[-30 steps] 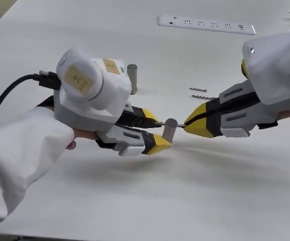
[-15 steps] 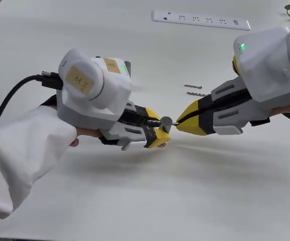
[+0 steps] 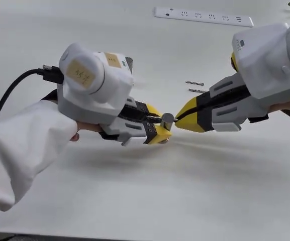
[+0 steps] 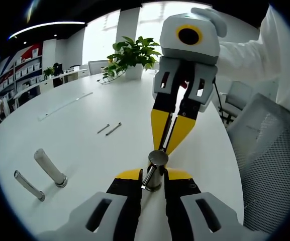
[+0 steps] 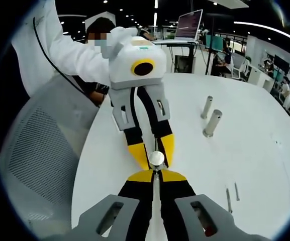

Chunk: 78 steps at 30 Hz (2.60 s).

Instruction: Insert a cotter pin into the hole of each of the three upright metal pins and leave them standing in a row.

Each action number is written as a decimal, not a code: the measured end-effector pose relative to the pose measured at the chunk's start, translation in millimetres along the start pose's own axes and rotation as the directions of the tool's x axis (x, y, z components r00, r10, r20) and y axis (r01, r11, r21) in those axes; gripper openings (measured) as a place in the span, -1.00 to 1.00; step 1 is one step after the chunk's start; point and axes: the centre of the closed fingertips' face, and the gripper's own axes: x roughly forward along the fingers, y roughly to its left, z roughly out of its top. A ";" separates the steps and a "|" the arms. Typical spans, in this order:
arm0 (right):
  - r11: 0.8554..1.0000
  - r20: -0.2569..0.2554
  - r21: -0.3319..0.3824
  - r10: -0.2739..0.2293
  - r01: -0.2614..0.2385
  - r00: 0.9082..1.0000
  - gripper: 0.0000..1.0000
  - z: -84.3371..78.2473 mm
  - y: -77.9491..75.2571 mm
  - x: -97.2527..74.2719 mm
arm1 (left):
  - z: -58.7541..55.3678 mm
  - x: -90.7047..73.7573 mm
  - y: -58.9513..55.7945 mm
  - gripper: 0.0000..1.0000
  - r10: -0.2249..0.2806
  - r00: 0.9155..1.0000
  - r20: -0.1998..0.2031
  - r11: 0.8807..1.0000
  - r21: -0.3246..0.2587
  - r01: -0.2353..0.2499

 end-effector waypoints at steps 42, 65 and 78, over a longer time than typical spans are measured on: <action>0.995 0.038 0.073 -0.067 0.064 0.997 -0.77 4.9 3.3 21.1 | -12.2 -64.3 -20.8 0.94 0.060 0.997 0.057 0.993 -0.104 -0.054; 0.996 0.017 0.029 -0.083 0.082 0.996 -0.85 5.3 0.9 19.4 | -17.1 -75.7 -22.1 0.97 0.103 0.993 0.055 0.986 -0.134 -0.095; 0.995 0.029 0.027 -0.098 0.098 0.995 -0.85 17.9 -31.2 23.3 | -18.1 -81.7 -12.8 0.97 0.138 0.989 0.058 0.979 -0.158 -0.127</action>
